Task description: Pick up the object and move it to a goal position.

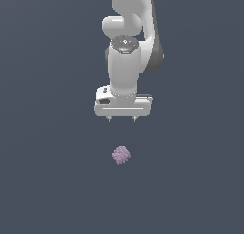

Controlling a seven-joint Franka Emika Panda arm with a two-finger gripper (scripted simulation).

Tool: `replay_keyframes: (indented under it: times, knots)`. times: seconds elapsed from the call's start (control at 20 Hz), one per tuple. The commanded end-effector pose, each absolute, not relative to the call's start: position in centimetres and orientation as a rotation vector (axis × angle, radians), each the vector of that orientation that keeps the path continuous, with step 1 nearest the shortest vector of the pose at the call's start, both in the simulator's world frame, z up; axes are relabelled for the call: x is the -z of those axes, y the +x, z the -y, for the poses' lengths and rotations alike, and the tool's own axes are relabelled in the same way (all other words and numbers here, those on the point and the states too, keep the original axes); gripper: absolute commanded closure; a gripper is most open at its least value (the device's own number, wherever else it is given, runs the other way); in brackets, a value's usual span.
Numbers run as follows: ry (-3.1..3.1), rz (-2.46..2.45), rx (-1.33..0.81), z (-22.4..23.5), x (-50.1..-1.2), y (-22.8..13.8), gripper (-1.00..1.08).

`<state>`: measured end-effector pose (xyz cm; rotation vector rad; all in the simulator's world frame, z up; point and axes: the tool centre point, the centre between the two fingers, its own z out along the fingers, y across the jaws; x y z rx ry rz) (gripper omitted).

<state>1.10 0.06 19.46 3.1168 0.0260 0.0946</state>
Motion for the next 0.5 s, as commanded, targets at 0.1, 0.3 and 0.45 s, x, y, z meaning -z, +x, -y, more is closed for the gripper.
replay_keyframes:
  times: [0.1,0.3,0.45]
  knots:
    - [3.118,-0.029,-0.094,-0.3,-19.5,1.1,-0.92]
    - [3.126,-0.056,-0.087,-1.9,-19.9,1.1,-0.92]
    - [3.131,-0.074,-0.083,-2.9,-20.1,1.2,-0.92]
